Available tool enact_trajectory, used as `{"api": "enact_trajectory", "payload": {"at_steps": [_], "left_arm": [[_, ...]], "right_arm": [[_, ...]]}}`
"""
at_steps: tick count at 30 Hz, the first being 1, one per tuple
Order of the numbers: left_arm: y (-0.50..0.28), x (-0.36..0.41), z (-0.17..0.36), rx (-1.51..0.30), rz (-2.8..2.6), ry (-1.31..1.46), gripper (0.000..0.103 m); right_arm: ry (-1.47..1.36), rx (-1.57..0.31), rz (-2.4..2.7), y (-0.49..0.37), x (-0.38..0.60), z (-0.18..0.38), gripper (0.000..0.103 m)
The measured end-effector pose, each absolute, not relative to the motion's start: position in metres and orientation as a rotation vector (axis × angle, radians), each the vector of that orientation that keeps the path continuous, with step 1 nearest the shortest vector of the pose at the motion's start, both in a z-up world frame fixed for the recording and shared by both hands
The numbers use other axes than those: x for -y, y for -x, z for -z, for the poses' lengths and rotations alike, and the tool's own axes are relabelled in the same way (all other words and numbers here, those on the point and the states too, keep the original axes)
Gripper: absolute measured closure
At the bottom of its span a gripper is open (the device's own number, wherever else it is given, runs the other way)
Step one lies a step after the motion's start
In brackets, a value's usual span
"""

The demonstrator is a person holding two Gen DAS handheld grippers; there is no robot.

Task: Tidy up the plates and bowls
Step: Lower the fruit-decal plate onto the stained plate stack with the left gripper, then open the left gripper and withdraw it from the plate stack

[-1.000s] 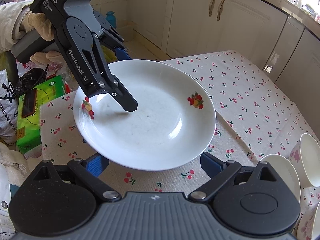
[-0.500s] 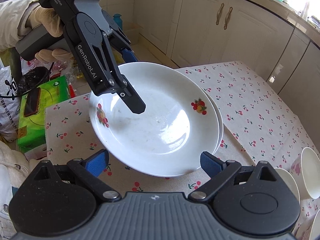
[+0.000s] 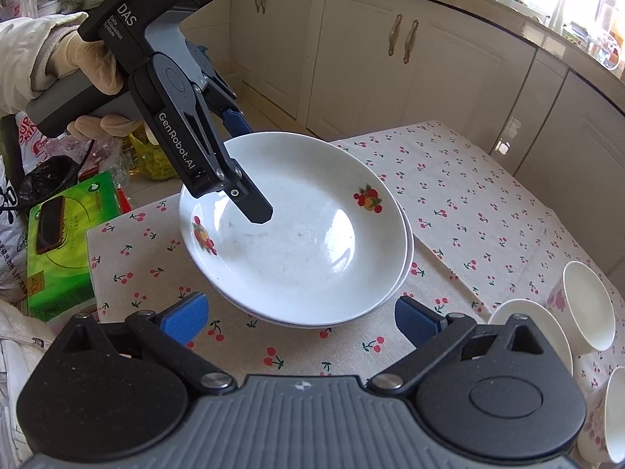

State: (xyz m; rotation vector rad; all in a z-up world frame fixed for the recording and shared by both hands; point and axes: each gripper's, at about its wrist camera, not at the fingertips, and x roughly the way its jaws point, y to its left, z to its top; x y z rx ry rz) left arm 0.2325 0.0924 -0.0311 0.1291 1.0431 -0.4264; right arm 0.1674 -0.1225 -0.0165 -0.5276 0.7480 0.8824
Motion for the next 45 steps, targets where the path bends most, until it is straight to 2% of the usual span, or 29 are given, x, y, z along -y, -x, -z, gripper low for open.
{"api": "enact_trajectory", "payload": {"at_steps": [6,13,29,45], "left_arm": [[-0.235,-0.090,0.037,-1.082,0.392,-0.182,0.020],[-0.226,-0.085,0.036,-1.046,0.383,-0.230,0.018],[-0.168,-0.039,0.003,-0.766,0.406,-0.261,0.010],[-0.123,0.023,0.013,-0.668,0.399,-0.147,0.008]], "right_arm": [[0.466,-0.728,-0.872,-0.159,0.134,0.010,0.000],[0.449,-0.714,-0.790,-0.152,0.141,0.007,0.000],[0.318,-0.648,-0.488,-0.131,0.177,0.010,0.000],[0.215,-0.614,-0.308,-0.104,0.234,0.017,0.000]]}}
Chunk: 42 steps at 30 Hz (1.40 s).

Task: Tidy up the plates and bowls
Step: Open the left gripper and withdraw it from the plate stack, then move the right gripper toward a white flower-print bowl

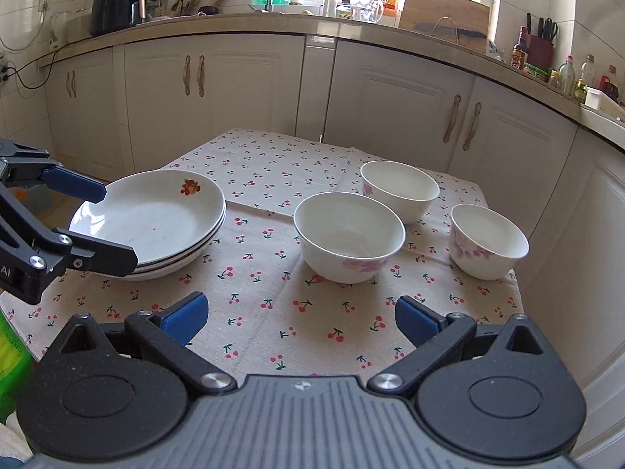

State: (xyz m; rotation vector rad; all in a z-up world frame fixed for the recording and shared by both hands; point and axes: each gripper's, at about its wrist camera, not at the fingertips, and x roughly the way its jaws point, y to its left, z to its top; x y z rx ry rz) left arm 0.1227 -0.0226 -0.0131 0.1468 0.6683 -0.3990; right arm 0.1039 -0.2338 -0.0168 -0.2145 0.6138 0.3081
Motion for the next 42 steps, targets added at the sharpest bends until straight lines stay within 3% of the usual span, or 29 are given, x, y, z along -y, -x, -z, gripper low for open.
{"api": "enact_trajectory", "payload": {"at_steps": [19,42], "left_arm": [[-0.139,0.085,0.034,-0.662,0.392,-0.153,0.007],[-0.209,0.118,0.070,-0.694,0.380,-0.164,0.008]], "right_arm": [[0.143,-0.642,-0.259,-0.117,0.292,0.026,0.000],[0.172,-0.713,-0.430,-0.218,0.295,0.023,0.000]]}}
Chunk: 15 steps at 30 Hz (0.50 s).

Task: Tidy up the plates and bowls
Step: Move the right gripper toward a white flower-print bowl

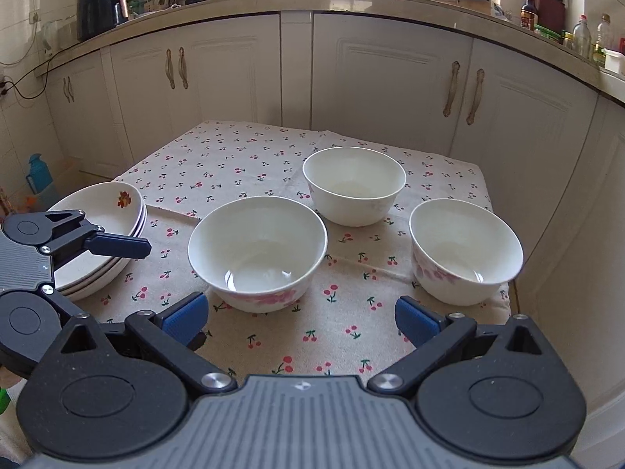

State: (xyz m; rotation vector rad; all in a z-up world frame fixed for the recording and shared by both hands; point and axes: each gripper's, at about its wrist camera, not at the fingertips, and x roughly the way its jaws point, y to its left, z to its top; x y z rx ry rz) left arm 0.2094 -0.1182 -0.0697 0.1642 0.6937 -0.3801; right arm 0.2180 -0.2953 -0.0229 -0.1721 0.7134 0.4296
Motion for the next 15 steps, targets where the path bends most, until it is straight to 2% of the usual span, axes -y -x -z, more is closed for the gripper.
{"api": "enact_trajectory", "payload": {"at_steps": [12,15], "left_arm": [[-0.228,0.128,0.080,-0.674,0.386,-0.173,0.010],[-0.230,0.129,0.081,-0.669,0.392,-0.171,0.012]], "right_arm": [[0.210,-0.748,-0.540,-0.276,0.273,0.034,0.002],[0.219,-0.754,-0.565,-0.284,0.269,0.038,0.007]]}}
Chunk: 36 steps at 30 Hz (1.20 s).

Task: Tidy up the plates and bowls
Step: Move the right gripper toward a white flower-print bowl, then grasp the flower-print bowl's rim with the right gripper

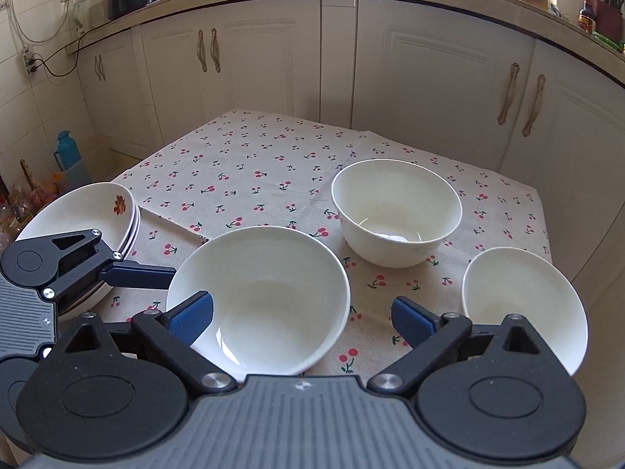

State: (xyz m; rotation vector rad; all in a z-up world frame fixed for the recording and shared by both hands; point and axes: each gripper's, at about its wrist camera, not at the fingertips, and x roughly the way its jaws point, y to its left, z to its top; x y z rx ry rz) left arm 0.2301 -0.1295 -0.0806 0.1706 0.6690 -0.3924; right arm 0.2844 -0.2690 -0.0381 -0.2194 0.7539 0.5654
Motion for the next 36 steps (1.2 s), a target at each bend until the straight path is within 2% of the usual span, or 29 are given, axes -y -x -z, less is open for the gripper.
{"api": "enact_trajectory", "payload": {"at_steps": [15,20,36], "left_arm": [[-0.233,0.127,0.077,-0.646,0.419,-0.142,0.019],[-0.234,0.126,0.078,-0.645,0.426,-0.138,0.020],[-0.234,0.126,0.076,-0.645,0.448,-0.149,0.023]], "right_arm": [[0.204,-0.795,-0.635,-0.312,0.257,0.046,0.030],[0.198,-0.802,-0.644,-0.314,0.257,0.047,0.034],[0.171,-0.836,-0.646,-0.318,0.261,0.046,0.037]]}}
